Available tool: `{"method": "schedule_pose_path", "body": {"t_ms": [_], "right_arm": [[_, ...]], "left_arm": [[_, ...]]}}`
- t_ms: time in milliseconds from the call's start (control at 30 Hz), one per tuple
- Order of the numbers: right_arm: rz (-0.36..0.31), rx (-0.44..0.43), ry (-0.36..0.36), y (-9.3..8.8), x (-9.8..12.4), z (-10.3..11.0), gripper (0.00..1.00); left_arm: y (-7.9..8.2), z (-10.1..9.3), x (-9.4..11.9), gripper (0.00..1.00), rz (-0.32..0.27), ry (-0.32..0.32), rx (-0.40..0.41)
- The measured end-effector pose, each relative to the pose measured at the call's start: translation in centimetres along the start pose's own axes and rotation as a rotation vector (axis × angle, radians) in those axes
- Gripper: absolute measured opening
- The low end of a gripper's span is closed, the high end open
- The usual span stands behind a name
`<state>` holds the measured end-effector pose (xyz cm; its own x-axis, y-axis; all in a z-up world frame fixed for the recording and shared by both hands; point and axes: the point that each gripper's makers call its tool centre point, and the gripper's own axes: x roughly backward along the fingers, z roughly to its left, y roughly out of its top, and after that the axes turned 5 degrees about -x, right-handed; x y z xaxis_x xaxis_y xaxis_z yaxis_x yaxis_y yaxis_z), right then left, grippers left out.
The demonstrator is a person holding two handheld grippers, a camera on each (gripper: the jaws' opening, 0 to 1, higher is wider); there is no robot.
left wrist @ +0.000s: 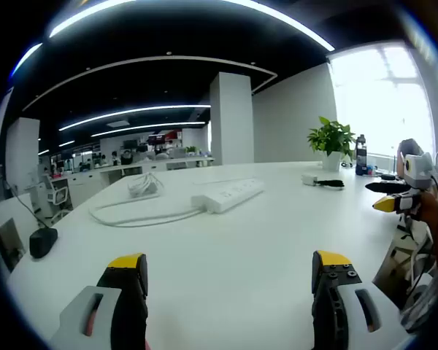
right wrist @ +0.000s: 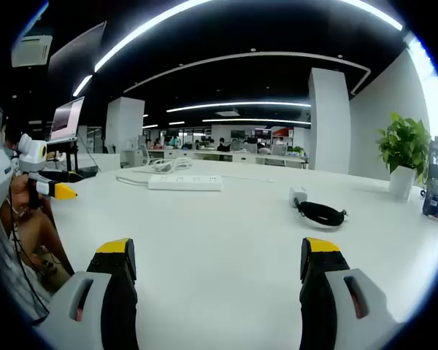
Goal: Straighten the power strip on the desk, plug the charger into it
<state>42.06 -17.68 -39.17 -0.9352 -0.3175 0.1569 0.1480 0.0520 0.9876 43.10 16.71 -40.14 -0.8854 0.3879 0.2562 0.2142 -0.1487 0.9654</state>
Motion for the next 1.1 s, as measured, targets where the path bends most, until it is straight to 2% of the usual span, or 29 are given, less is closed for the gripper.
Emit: {"method": "schedule_pose_path", "body": {"t_ms": [667,1100], "right_arm": [[0.005,-0.001,0.003,0.2,-0.5,-0.5,0.92],[-0.014,-0.003,0.025,0.9,-1.3,-1.1,0.92]], "left_arm": [[-0.2,-0.6,-1.0,0.97,0.015,-0.04,-0.016],[1.1,-0.2,-2.2,0.97,-0.023,-0.039,-0.008]]}}
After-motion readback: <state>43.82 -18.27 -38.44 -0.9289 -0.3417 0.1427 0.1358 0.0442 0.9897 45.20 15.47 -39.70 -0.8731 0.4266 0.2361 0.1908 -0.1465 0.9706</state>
